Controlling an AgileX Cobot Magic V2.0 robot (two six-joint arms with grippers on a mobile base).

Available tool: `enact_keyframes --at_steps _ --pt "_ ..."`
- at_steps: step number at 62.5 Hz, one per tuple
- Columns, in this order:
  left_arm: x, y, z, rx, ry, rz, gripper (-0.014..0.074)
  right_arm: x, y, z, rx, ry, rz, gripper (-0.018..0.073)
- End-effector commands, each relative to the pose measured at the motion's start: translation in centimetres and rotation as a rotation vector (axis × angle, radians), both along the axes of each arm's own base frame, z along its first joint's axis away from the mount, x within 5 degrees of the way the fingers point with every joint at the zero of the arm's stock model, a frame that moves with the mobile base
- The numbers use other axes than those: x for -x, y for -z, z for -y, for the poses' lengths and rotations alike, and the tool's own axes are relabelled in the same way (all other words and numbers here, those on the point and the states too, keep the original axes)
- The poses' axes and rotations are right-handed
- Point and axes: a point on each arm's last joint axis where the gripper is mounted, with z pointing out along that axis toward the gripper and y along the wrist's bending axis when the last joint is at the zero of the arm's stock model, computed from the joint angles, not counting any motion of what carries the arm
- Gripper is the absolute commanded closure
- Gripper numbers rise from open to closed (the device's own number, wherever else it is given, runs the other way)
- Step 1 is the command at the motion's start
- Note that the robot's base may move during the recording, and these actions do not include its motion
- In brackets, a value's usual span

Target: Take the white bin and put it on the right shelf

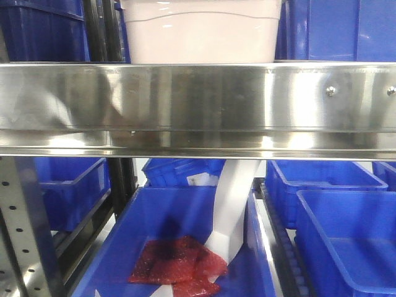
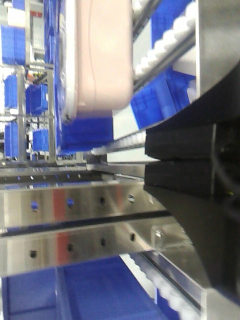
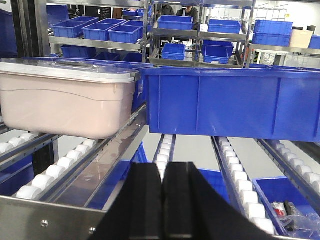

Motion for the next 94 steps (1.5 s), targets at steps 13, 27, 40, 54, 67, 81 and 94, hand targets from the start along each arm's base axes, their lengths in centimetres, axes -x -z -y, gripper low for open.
enact_keyframes --at_steps 13,27,40,54,67,81,94 --pt "1.0 4.9 -0.6 0.065 -0.068 0.085 0.0722 0.2 -1.6 0.3 -0.021 0.036 0.099 0.0491" --pt "1.3 10.9 -0.9 0.069 -0.091 0.131 0.0722 0.2 -1.6 0.3 -0.021 0.036 0.099 0.0491" --pt "1.6 11.1 -0.8 0.067 -0.083 0.100 0.0722 0.2 -1.6 0.3 -0.021 0.036 0.099 0.0491" --pt "1.6 11.1 -0.8 0.067 -0.083 0.100 0.0722 0.2 -1.6 0.3 -0.021 0.036 0.098 0.0491" --pt "1.6 11.1 -0.8 0.067 -0.083 0.100 0.0722 0.2 -1.6 0.3 -0.021 0.036 0.098 0.0491" --pt "1.6 11.1 -0.8 0.067 -0.083 0.100 0.0722 0.2 -1.6 0.3 -0.021 0.036 0.098 0.0491" --pt "1.6 11.1 -0.8 0.067 -0.083 0.100 0.0722 0.2 -1.6 0.4 -0.019 0.042 0.107 0.0491"
